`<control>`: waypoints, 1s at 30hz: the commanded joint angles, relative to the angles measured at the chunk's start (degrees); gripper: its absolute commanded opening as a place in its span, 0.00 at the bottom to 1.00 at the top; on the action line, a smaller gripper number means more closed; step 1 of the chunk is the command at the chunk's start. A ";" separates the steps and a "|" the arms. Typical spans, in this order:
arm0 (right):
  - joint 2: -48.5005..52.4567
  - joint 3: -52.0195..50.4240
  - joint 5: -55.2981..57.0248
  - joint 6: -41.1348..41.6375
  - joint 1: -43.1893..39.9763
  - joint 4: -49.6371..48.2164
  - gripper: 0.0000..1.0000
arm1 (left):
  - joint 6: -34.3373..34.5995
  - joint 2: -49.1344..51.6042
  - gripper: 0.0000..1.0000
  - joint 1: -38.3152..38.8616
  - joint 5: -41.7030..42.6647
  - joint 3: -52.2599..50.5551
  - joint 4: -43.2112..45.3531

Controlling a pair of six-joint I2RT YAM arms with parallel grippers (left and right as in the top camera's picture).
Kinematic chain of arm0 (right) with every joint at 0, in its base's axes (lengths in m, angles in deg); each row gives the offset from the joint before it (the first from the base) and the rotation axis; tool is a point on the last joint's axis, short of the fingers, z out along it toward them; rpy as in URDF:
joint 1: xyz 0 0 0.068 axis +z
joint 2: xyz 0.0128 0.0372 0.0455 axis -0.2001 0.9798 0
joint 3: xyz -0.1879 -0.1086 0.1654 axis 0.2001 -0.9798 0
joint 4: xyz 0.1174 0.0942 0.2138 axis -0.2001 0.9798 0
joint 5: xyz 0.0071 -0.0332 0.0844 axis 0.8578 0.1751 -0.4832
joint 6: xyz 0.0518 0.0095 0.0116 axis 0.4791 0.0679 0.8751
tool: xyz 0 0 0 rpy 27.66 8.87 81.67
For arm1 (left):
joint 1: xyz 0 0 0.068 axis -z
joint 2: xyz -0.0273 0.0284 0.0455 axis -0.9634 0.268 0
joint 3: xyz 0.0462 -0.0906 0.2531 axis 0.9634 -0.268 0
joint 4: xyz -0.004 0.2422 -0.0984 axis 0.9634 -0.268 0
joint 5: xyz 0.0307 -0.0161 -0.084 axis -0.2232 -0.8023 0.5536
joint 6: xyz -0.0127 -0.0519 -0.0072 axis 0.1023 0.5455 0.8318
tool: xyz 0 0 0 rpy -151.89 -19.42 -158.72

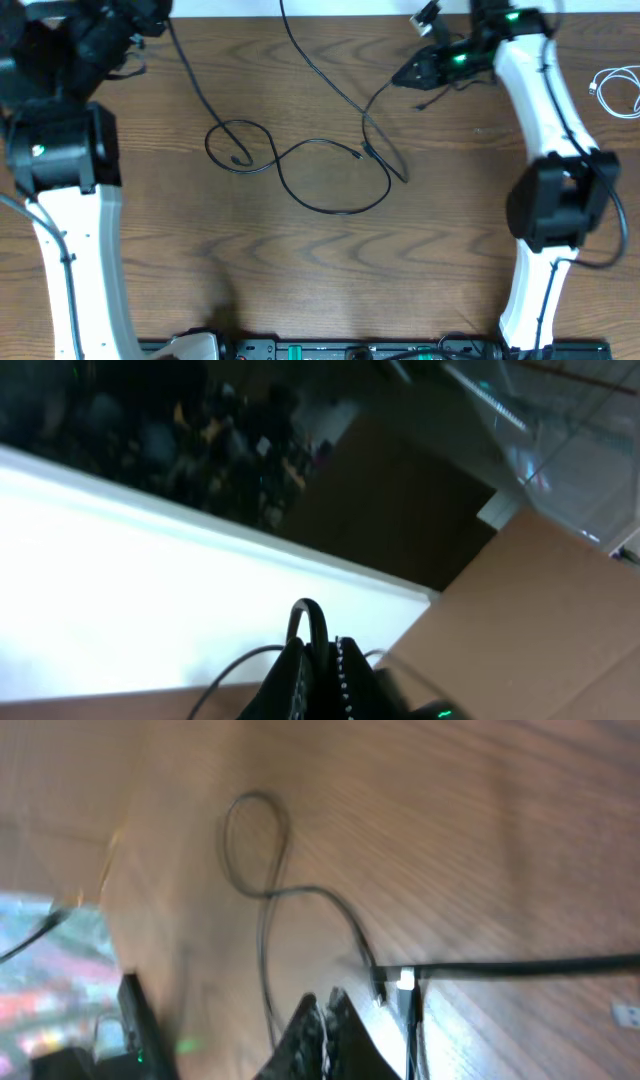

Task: Untangle cables

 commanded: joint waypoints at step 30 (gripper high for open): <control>-5.46 0.13 26.27 15.26 -12.59 1.90 0.70 | 3.82 35.34 0.08 31.50 -9.20 0.79 2.25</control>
